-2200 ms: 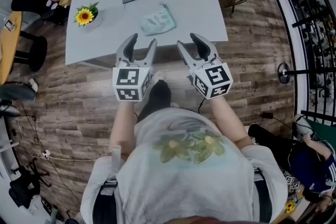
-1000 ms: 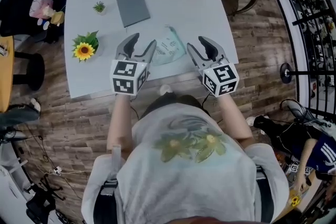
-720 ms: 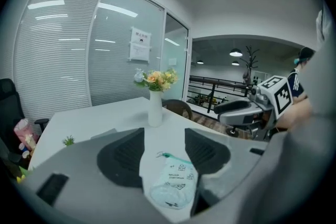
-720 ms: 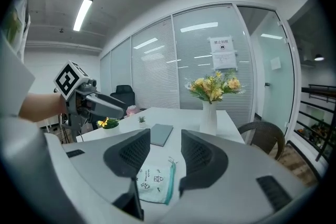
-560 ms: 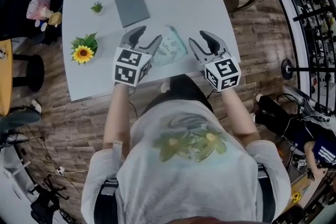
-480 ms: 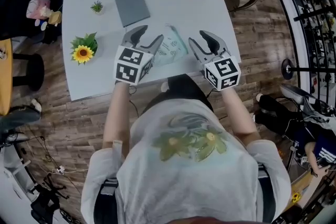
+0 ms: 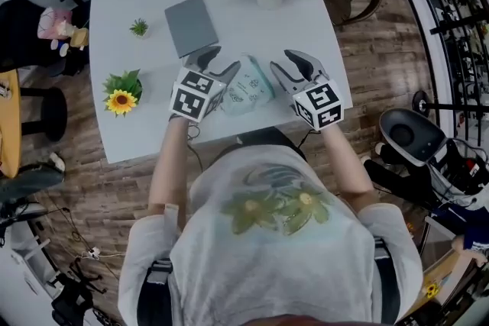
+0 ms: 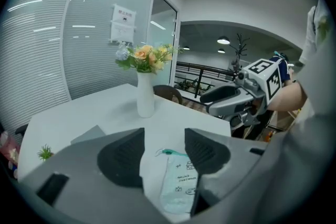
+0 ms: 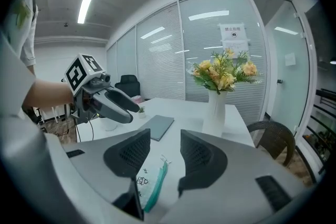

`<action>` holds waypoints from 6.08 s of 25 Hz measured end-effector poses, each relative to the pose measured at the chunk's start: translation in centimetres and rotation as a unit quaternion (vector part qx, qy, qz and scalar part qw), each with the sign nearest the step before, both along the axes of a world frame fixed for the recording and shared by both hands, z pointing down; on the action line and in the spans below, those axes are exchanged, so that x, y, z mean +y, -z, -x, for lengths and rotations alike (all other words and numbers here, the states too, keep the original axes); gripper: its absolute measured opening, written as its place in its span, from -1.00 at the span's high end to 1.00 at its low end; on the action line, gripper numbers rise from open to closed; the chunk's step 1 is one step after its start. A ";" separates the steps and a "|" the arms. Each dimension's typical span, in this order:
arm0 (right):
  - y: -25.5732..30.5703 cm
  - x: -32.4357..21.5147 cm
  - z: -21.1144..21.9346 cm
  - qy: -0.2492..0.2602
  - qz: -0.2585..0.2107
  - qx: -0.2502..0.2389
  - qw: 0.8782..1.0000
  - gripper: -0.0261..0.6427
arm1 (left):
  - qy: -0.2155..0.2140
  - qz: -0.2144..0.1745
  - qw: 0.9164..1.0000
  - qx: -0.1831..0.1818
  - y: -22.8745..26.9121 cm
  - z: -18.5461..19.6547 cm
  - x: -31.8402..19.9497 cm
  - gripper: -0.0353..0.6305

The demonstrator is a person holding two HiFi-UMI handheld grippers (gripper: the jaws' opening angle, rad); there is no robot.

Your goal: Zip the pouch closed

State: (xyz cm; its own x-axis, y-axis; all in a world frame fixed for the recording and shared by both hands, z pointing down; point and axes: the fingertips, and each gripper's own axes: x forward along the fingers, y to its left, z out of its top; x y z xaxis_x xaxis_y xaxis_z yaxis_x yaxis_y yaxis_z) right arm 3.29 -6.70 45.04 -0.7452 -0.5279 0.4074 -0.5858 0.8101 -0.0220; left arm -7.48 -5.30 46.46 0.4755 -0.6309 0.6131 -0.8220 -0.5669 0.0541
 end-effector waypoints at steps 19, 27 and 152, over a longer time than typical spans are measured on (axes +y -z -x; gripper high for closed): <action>-7.2 -5.5 2.2 0.035 0.059 0.059 0.996 0.36 | -0.094 0.107 0.988 -0.055 -9.4 -0.7 -4.7 0.23; -10.0 -6.5 3.6 0.069 0.076 0.084 0.991 0.36 | -0.114 0.132 0.982 -0.070 -12.9 -1.3 -5.4 0.23; -19.9 -2.7 4.7 0.296 0.024 0.346 0.890 0.87 | -0.142 0.200 0.964 -0.100 -20.2 -3.4 -5.7 0.82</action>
State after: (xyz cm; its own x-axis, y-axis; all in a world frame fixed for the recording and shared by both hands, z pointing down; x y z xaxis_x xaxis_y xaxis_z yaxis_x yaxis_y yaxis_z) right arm -1.39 -9.37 64.96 -0.4481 -0.0963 0.8888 0.0559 0.9892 0.1353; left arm -4.04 -10.99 66.65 0.4413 -0.1859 0.8779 -0.6533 -0.7373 0.1722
